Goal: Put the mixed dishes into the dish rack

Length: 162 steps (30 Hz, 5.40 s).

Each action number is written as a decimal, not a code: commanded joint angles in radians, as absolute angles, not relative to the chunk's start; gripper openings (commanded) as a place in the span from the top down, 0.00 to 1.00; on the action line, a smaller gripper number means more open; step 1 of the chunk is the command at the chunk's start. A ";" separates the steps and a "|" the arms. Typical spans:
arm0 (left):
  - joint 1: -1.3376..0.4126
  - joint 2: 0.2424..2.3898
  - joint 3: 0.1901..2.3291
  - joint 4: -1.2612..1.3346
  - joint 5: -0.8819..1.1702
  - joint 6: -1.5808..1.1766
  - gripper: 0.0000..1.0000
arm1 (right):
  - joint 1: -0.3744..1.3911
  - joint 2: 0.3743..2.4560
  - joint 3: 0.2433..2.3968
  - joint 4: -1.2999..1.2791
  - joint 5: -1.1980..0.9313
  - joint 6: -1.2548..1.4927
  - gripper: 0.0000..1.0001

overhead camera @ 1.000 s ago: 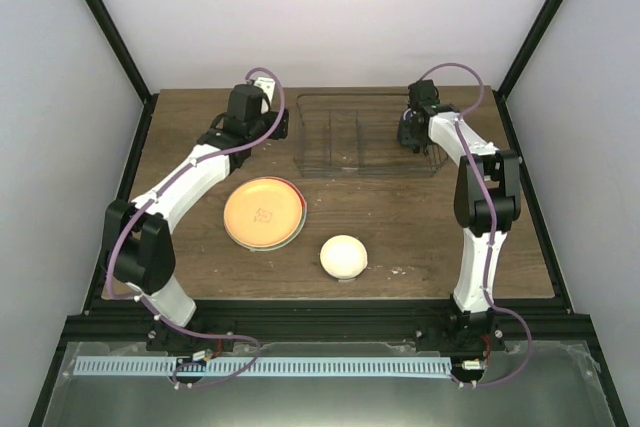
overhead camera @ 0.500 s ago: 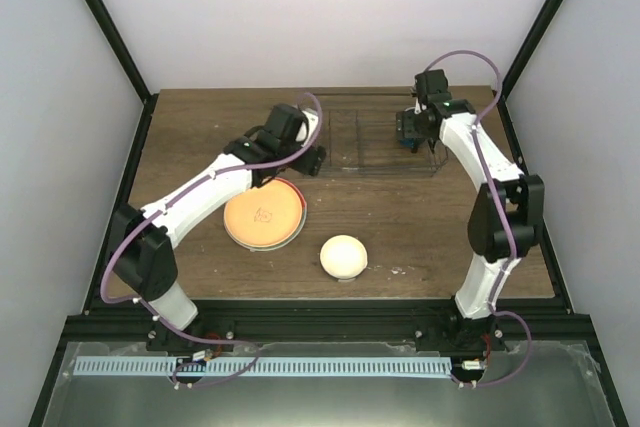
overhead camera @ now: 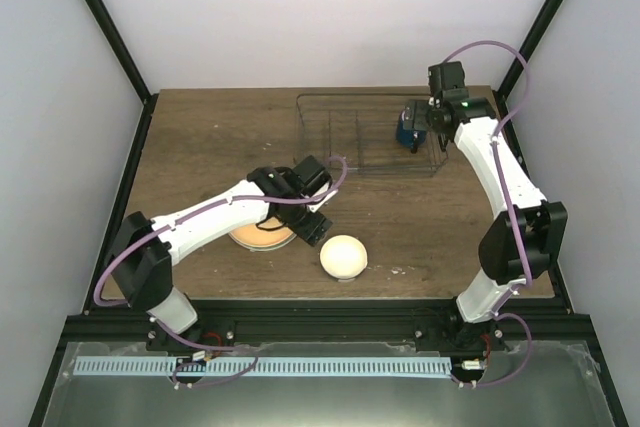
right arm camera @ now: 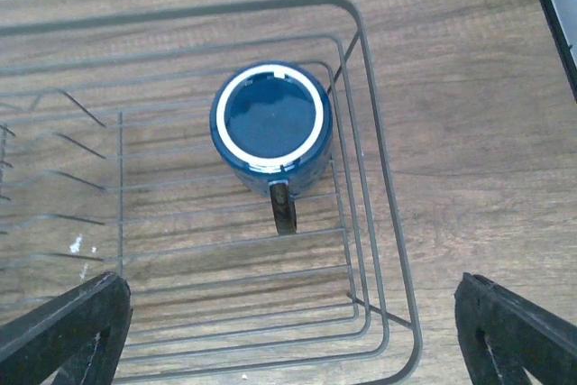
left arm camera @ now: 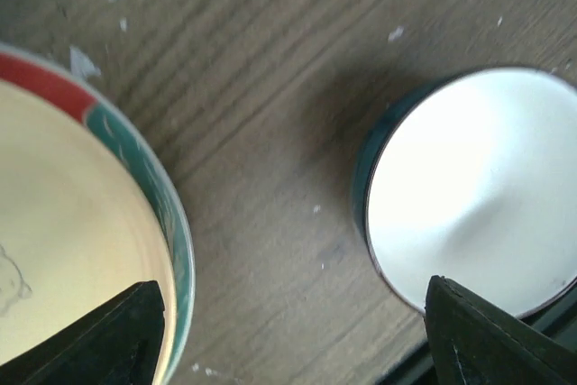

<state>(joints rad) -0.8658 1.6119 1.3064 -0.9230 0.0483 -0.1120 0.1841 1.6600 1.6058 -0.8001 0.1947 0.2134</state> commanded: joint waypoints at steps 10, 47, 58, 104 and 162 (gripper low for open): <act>-0.864 1.676 1.253 -0.873 0.183 -0.097 0.20 | 0.172 1.655 1.754 -0.782 0.192 0.247 0.00; -0.869 1.834 1.205 -0.738 0.281 0.044 0.73 | 0.170 1.609 1.723 -0.819 0.170 0.251 0.00; -0.871 1.954 1.386 -0.844 0.138 0.280 0.79 | 0.168 1.614 1.707 -0.800 0.175 0.240 0.00; -0.994 2.054 1.540 -0.791 0.014 0.501 0.81 | 0.133 1.604 1.641 -0.749 0.140 0.200 0.00; -0.973 2.011 1.526 -1.053 0.196 0.042 0.69 | 0.130 1.619 1.621 -0.753 0.103 0.197 0.00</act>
<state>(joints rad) -0.9726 1.9835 1.5352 -1.0832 0.1558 0.0261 0.1387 1.6333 1.6279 -0.7544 0.0837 0.2005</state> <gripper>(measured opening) 0.322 0.997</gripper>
